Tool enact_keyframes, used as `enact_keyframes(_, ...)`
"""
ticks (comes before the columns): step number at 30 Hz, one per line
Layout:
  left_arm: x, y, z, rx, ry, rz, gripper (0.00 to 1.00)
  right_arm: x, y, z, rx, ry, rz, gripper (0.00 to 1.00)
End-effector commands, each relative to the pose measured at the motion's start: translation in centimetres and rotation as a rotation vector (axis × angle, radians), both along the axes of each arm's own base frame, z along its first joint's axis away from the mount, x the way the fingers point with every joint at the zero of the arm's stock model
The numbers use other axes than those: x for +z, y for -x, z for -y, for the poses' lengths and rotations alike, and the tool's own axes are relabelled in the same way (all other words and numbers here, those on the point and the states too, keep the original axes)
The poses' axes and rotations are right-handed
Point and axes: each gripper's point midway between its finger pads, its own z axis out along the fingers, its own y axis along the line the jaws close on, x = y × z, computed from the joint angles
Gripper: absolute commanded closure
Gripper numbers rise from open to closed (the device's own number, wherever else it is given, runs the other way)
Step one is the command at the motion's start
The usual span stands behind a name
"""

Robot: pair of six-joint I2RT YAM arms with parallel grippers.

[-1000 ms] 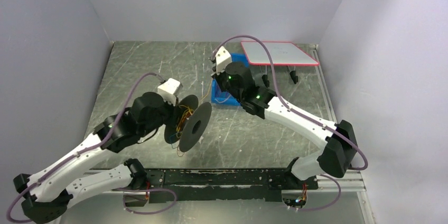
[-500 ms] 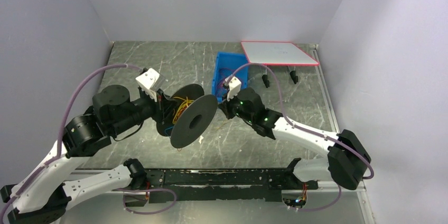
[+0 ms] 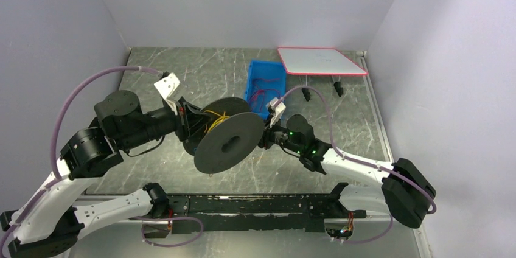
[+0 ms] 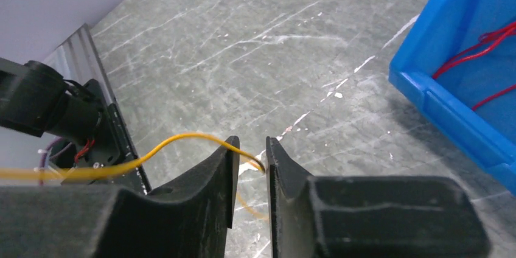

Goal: Wrap the cables

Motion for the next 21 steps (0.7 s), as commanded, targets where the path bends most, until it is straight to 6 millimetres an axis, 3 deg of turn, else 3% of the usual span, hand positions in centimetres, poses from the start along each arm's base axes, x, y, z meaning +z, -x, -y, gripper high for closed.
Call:
enact_keyframes(1, 6.5, 1.1, 0.4, -0.049, 0.194, 0.101, 0.93, 1.7, 0.0, -0.4, 0.016, -0.069, 0.026, 0.72)
enact_keyframes(8, 8.1, 1.3, 0.1, -0.043, 0.255, 0.113, 0.93, 1.8, -0.1, -0.2, -0.001, -0.101, 0.04, 0.56)
enact_keyframes(21, 11.0, 1.9, -0.6, -0.036, 0.349, 0.127, 0.93, 0.6, 0.4, 0.3, -0.001, -0.117, 0.042, 0.52)
